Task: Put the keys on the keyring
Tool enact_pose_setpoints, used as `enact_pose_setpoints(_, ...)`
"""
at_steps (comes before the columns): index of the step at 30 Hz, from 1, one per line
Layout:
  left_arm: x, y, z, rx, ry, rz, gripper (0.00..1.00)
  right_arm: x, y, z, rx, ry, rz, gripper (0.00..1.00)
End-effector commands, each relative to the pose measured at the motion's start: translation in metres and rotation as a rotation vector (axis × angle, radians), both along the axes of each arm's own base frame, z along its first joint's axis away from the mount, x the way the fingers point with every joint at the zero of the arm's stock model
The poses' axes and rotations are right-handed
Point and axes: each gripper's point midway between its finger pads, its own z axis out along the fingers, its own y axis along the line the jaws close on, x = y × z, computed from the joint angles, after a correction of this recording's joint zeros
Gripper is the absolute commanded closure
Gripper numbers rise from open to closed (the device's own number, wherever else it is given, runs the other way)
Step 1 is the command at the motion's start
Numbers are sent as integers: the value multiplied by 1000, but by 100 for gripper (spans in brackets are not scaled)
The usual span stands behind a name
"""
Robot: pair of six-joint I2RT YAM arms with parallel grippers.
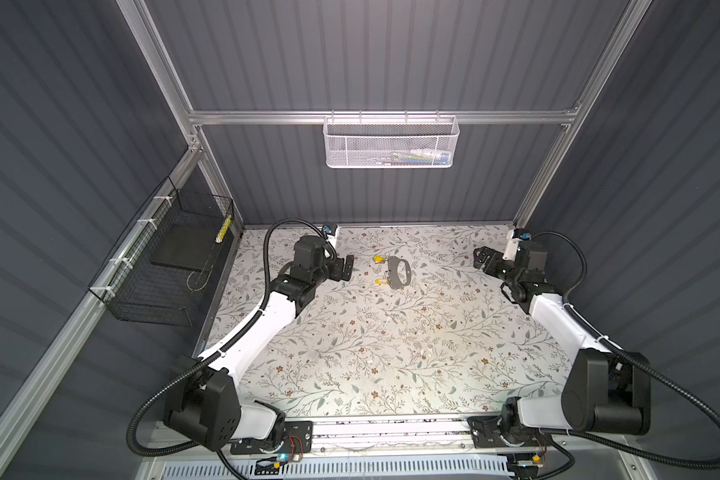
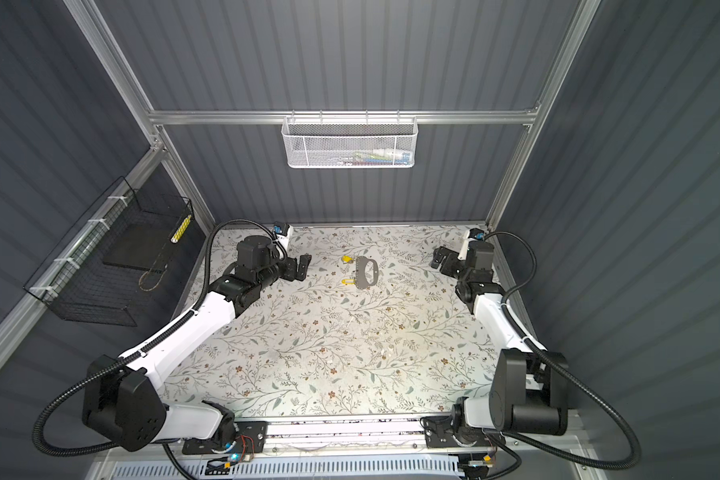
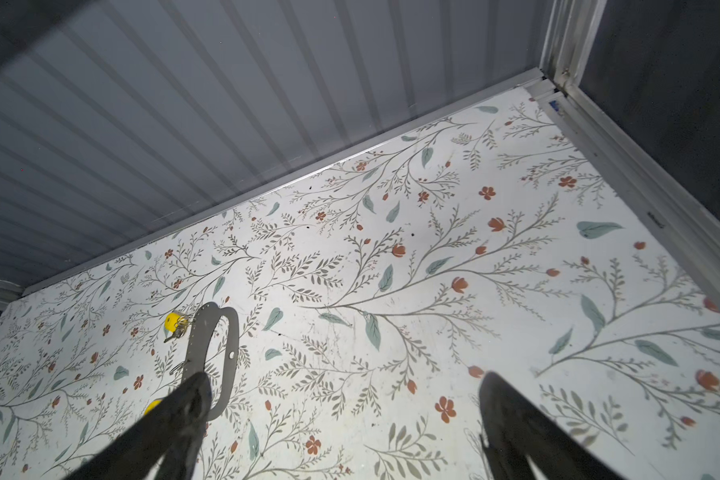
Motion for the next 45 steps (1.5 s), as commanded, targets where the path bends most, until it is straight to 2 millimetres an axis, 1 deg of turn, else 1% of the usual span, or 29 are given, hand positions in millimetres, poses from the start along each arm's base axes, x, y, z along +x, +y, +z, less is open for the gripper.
enact_pose_setpoints(1, 7, 20, 9, 49, -28, 96, 0, -9, -8, -3, -30, 24, -30, 1)
enact_pose_setpoints(4, 12, 36, 11, 96, -61, 178, 0, -13, -5, 3, -31, -4, 2, 1)
enact_pose_setpoints(7, 14, 47, 1, 138, -81, 200, 0, -17, -4, 7, -19, -22, 26, 1)
enact_pose_setpoints(9, 14, 56, -9, 169, -76, 227, 0, -19, -8, 9, -20, -32, 23, 1)
enact_pose_setpoints(13, 11, 83, -34, 182, -91, 325, 0, -22, -15, 13, -21, -61, 6, 1)
enact_pose_setpoints(17, 3, 113, -57, 184, -137, 394, 0, -23, -15, 18, 6, -107, 23, 1)
enact_pose_setpoints(18, 0, 120, -63, 185, -146, 404, 0, -22, -15, 16, 14, -109, 25, 1)
enact_pose_setpoints(20, -4, 136, -75, 158, -173, 431, 0, -21, -14, 14, 23, -107, 37, 1)
enact_pose_setpoints(23, -8, 155, -98, 82, -158, 443, 0, -19, -13, 13, 34, -104, 49, 1)
enact_pose_setpoints(26, -9, 170, -120, 60, -132, 469, 0, -18, -14, 14, 30, -114, 49, 1)
enact_pose_setpoints(28, -10, 174, -130, 44, -151, 469, 0, -19, -14, 15, 18, -127, 49, 1)
enact_pose_setpoints(32, -11, 171, -141, -2, -185, 439, 0, -20, -18, 13, 2, -127, 35, 1)
enact_pose_setpoints(36, -7, 171, -162, -5, -169, 432, 0, -19, -18, 12, 2, -140, 33, 1)
enact_pose_setpoints(39, 0, 163, -175, -2, -174, 383, 0, -18, -19, 12, -3, -164, 30, 1)
enact_pose_setpoints(41, 2, 159, -183, 16, -101, 355, 0, -19, -19, 12, -12, -185, 31, 1)
enact_pose_setpoints(43, 11, 161, -183, 18, -100, 375, 0, -19, -22, 12, -20, -221, 18, 1)
enact_pose_setpoints(45, 12, 165, -189, 24, -44, 396, 0, -19, -22, 13, -30, -265, 17, 1)
